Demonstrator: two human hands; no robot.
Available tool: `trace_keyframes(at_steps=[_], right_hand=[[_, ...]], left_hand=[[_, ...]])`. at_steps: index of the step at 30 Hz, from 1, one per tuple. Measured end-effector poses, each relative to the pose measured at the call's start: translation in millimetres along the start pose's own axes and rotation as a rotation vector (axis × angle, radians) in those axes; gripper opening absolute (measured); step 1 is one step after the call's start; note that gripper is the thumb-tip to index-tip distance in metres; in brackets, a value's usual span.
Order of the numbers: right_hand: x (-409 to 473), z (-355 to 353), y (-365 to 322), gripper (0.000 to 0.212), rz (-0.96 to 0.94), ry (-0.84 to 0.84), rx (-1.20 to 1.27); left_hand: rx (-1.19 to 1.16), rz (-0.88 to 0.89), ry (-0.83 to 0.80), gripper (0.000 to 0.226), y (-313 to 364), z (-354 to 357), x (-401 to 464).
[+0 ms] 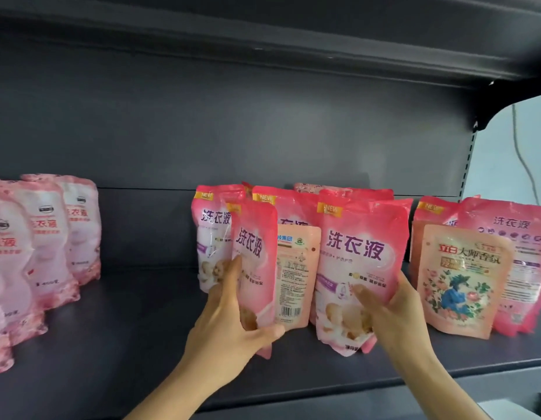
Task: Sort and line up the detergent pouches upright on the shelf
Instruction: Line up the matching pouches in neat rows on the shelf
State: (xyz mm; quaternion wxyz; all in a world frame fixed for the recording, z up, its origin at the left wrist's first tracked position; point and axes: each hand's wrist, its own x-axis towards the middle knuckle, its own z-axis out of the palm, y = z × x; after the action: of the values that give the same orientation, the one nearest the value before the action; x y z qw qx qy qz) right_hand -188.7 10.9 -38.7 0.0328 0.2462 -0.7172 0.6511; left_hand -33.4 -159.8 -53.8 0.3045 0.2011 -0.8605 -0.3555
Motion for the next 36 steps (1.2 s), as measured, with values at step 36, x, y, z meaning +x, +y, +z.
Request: trace_keyframes(at_steps=[36], right_hand=[[-5.3, -70.0, 15.0, 0.039, 0.029, 0.46, 0.036]], left_hand=[[-0.333, -0.04, -0.077, 0.083, 50.4, 100.1, 24.5]])
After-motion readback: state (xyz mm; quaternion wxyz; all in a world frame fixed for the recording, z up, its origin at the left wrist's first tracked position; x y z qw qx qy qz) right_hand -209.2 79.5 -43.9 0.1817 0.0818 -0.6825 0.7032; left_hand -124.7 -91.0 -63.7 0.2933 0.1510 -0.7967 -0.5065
